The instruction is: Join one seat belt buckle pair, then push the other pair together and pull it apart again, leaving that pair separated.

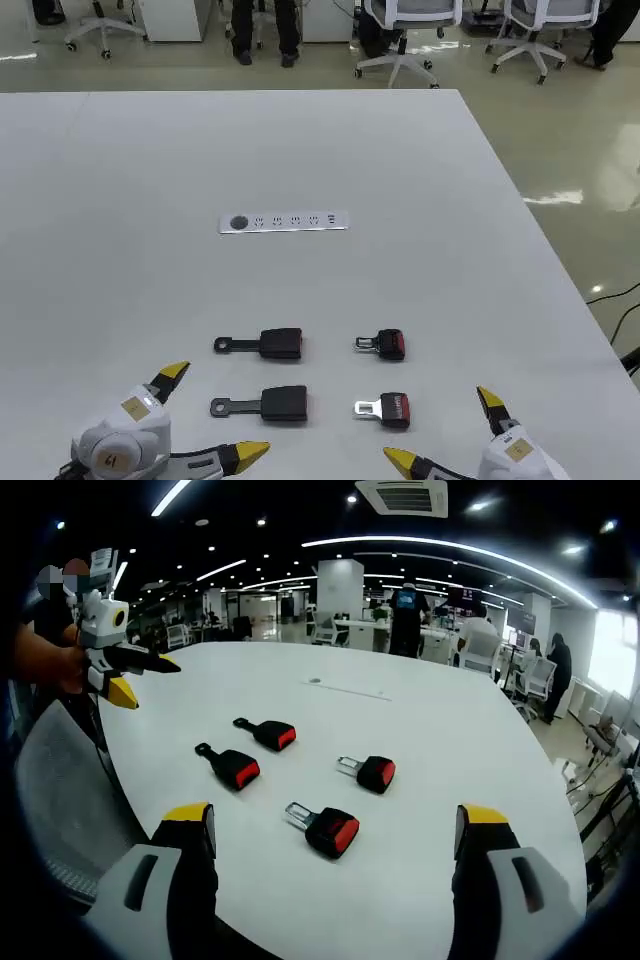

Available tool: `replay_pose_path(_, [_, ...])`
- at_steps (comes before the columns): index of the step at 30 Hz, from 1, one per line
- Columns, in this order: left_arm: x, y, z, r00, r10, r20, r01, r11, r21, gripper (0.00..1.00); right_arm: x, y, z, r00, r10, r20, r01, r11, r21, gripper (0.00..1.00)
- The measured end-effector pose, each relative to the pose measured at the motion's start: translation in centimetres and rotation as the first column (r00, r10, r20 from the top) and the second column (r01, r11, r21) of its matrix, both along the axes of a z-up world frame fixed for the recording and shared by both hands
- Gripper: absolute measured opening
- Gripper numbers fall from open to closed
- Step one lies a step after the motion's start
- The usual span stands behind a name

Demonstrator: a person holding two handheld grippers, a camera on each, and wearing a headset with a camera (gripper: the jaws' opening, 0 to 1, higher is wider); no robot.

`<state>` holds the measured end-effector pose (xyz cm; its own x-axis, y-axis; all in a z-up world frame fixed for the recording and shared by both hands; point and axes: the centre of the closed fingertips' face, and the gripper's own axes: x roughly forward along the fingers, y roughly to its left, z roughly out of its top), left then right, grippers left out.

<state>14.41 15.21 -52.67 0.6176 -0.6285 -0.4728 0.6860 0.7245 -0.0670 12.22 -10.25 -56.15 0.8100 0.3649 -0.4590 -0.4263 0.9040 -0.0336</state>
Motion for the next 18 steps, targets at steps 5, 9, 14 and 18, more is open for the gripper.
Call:
replay_pose_path(5, [-0.09,-0.15,0.03,1.000,-0.001,-0.001,0.001,1.000,0.001,1.00,0.02,-0.21,-0.26,1.000,-0.001,0.000,0.001,1.000,0.001,0.99])
replay_pose_path(9, [-0.04,-0.02,-0.15,1.000,-0.003,-0.002,0.003,1.000,0.003,1.00,-0.02,-0.32,-0.41,1.000,0.000,-0.003,0.000,1.000,0.000,0.99])
replay_pose_path(14, [0.01,0.05,-0.21,1.000,-0.005,-0.002,0.005,1.000,0.005,1.00,0.04,-0.45,-0.54,1.000,0.001,-0.004,-0.001,1.000,-0.001,0.99])
replay_pose_path(18, [0.05,0.14,-0.21,1.000,-0.006,-0.002,0.006,1.000,0.009,1.00,0.00,-0.39,-0.42,1.000,0.003,-0.004,-0.003,1.000,-0.001,0.99])
